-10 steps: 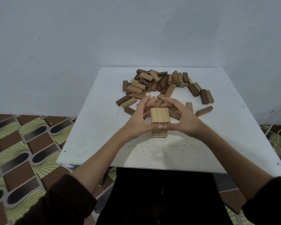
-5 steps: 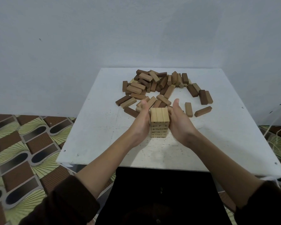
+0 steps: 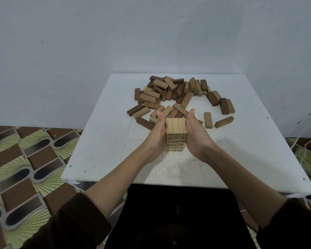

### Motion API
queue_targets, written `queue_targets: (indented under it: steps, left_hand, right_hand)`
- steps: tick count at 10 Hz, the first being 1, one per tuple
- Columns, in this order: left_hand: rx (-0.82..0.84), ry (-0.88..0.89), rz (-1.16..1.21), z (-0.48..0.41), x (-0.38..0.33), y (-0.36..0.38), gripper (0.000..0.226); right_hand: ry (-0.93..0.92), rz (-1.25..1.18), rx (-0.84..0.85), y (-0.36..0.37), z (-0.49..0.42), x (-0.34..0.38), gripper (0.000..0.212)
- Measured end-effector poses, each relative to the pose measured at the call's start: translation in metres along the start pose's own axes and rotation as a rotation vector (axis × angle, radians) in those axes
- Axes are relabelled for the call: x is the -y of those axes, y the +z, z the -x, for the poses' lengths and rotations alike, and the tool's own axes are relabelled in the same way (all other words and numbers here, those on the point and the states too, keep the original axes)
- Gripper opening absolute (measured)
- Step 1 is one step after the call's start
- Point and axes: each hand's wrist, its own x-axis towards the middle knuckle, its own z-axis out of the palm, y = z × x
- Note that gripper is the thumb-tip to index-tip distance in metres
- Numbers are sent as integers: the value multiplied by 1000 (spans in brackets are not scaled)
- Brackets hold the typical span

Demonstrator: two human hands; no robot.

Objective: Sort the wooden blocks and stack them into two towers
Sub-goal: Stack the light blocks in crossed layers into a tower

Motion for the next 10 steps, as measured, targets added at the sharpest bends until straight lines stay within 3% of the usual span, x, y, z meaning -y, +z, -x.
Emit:
queue_targets:
  steps: [1, 2, 3, 4, 5, 6, 7, 8, 9, 10]
  left_hand:
    - [-32, -70, 126, -9, 11, -7, 65]
    - [-4, -95, 180, 7, -6, -1, 63]
    - [-10, 4, -62, 29, -26, 19, 50]
    - [7, 8, 99, 61, -73, 35, 43]
    - [-27, -51, 114, -13, 11, 1, 63]
    - [-11, -82, 62, -21, 24, -18, 64]
    - [-19, -25, 49, -35, 35, -43, 63]
    - [-135, 59, -57, -50, 34, -61, 30]
    - [-340, 75, -316, -75, 33, -80, 24]
    - [-368, 162, -481, -105, 29, -98, 23]
  right_hand:
    - [23, 31, -74, 10, 14, 17, 70]
    - [76, -41, 5, 8, 1, 4, 68]
    - [40, 98, -188, -54, -119, -115, 52]
    - [55, 99, -135, -61, -186, -161, 48]
    - [141, -22, -87, 5, -11, -8, 70]
    - [130, 5, -203, -9, -4, 10, 90]
    - [66, -26, -214, -20, -12, 21, 66]
    - [36, 114, -267, -26, -29, 37, 29]
    - [-61, 464, -263, -33, -54, 46, 21]
    - [-113, 723, -218, -30, -85, 56, 24]
